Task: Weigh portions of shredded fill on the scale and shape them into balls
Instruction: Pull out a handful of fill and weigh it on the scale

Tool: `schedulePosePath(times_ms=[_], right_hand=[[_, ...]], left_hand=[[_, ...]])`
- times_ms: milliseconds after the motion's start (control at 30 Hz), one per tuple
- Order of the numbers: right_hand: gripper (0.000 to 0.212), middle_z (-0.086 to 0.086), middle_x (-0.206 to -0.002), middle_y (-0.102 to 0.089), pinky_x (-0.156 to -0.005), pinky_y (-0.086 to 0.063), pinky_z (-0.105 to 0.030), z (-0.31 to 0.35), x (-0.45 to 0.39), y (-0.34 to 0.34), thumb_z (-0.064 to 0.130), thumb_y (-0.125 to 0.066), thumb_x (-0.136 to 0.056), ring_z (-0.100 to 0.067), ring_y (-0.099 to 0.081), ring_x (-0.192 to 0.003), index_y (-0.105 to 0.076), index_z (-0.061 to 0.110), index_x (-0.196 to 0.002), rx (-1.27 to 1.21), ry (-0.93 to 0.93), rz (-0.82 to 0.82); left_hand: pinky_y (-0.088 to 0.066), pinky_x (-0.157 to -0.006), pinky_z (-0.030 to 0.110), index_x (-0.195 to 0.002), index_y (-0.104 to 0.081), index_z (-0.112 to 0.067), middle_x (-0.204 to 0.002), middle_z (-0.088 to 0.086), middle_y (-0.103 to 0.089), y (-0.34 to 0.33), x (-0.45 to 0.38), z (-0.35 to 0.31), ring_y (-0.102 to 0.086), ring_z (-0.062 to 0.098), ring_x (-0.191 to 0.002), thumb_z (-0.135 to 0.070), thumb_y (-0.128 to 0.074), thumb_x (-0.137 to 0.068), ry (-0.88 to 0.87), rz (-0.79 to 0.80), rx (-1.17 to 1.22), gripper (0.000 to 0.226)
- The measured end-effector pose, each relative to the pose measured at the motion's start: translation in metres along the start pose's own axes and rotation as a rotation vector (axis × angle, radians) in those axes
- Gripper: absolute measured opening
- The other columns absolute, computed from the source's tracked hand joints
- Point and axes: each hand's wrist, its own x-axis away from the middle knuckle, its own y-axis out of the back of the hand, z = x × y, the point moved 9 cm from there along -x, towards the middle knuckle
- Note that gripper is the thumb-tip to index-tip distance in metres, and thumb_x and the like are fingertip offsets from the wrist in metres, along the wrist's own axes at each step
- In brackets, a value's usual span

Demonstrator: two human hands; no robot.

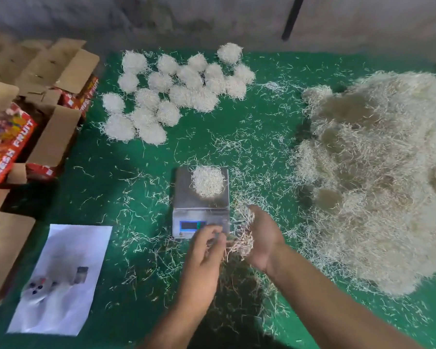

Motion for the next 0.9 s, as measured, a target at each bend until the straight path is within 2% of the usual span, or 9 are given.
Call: schedulePosePath(times_ms=[100, 167, 233, 333, 467, 533, 633, 767, 900], right_hand=[[0.089, -0.028, -0.153, -0.052, -0.104, -0.051, -0.068, -0.010, 0.002, -0.059, 0.070, -0.067, -0.087, -0.046, -0.055, -0.139, -0.044, 0.020, -0.157, 0.013, -0.126, 0.196], [0.072, -0.032, -0.140, -0.058, -0.103, -0.052, -0.065, -0.016, -0.005, -0.083, 0.065, -0.071, -0.087, -0.047, -0.066, -0.123, -0.058, 0.022, -0.143, 0.209, -0.127, 0.148], [0.033, -0.028, -0.130, -0.065, -0.098, -0.057, -0.048, -0.010, -0.022, -0.097, 0.042, -0.066, -0.101, -0.024, -0.073, -0.094, -0.067, 0.023, -0.129, 0.723, 0.116, 0.064], [0.022, -0.002, -0.080, -0.075, -0.049, -0.055, -0.032, 0.009, -0.024, -0.118, 0.026, -0.050, -0.109, -0.009, -0.060, -0.051, -0.066, 0.035, -0.122, 1.050, 0.500, 0.018], [0.055, 0.002, -0.119, -0.058, -0.082, -0.063, -0.041, 0.017, -0.026, -0.123, 0.030, -0.050, -0.102, -0.017, -0.067, -0.083, -0.029, 0.041, -0.151, 1.347, 0.783, -0.097], [0.066, 0.010, -0.130, -0.037, -0.096, -0.054, -0.030, 0.019, -0.031, -0.122, 0.032, -0.051, -0.102, -0.013, -0.062, -0.094, -0.018, 0.041, -0.159, 1.276, 0.807, -0.104], [0.077, 0.015, -0.137, -0.031, -0.099, -0.049, -0.025, 0.021, -0.043, -0.120, 0.040, -0.058, -0.099, -0.005, -0.061, -0.097, -0.013, 0.041, -0.162, 1.192, 0.778, -0.112], [0.089, 0.008, -0.145, -0.035, -0.115, -0.048, -0.042, 0.041, -0.057, -0.118, 0.057, -0.066, -0.093, -0.019, -0.050, -0.129, -0.015, 0.037, -0.163, 1.225, 0.821, -0.198], [0.100, -0.004, -0.157, -0.033, -0.116, -0.046, -0.053, 0.070, -0.069, -0.112, 0.063, -0.076, -0.085, -0.028, -0.045, -0.140, -0.022, 0.030, -0.163, 1.267, 0.779, -0.366]], left_hand=[[-0.055, -0.089, 0.048, -0.122, -0.073, -0.030, -0.126, -0.003, -0.073, 0.009, -0.025, 0.056, -0.064, 0.023, -0.122, -0.066, -0.055, -0.094, 0.500, 0.113, 0.616, 0.049], [-0.057, -0.087, 0.062, -0.123, -0.073, -0.010, -0.120, 0.018, -0.075, 0.012, -0.037, 0.074, -0.069, 0.043, -0.116, -0.044, -0.058, -0.105, 0.679, 0.159, 0.872, 0.042], [-0.061, -0.081, 0.055, -0.119, -0.071, -0.004, -0.113, 0.022, -0.075, 0.023, -0.048, 0.081, -0.073, 0.043, -0.105, -0.023, -0.056, -0.105, 0.715, 0.088, 0.912, 0.028], [-0.059, -0.077, 0.032, -0.105, -0.076, -0.013, -0.092, -0.001, -0.076, 0.015, -0.056, 0.058, -0.072, 0.037, -0.104, -0.021, -0.075, -0.091, 0.802, 0.306, 1.108, 0.017], [-0.055, -0.098, 0.053, -0.138, -0.068, -0.011, -0.143, 0.018, -0.063, 0.020, -0.067, 0.040, -0.061, 0.036, -0.132, -0.059, -0.065, -0.097, 0.811, 0.499, 0.923, 0.063], [-0.055, -0.096, 0.056, -0.143, -0.063, -0.015, -0.146, 0.019, -0.060, 0.027, -0.082, 0.034, -0.062, 0.040, -0.130, -0.053, -0.072, -0.096, 0.735, 0.567, 0.861, 0.061], [-0.055, -0.095, 0.062, -0.139, -0.064, -0.016, -0.144, 0.019, -0.062, 0.043, -0.113, 0.038, -0.065, 0.045, -0.123, -0.039, -0.083, -0.089, 0.671, 0.500, 0.711, 0.058], [-0.048, -0.106, 0.050, -0.123, -0.073, -0.027, -0.143, -0.002, -0.061, 0.068, -0.160, 0.017, -0.060, 0.017, -0.125, -0.040, -0.084, -0.077, 0.466, 0.355, 0.372, 0.049], [-0.040, -0.088, 0.029, -0.123, -0.064, -0.044, -0.132, -0.008, -0.054, 0.085, -0.206, -0.012, -0.053, 0.002, -0.103, -0.022, -0.085, -0.083, 0.194, 0.236, 0.099, 0.051]])
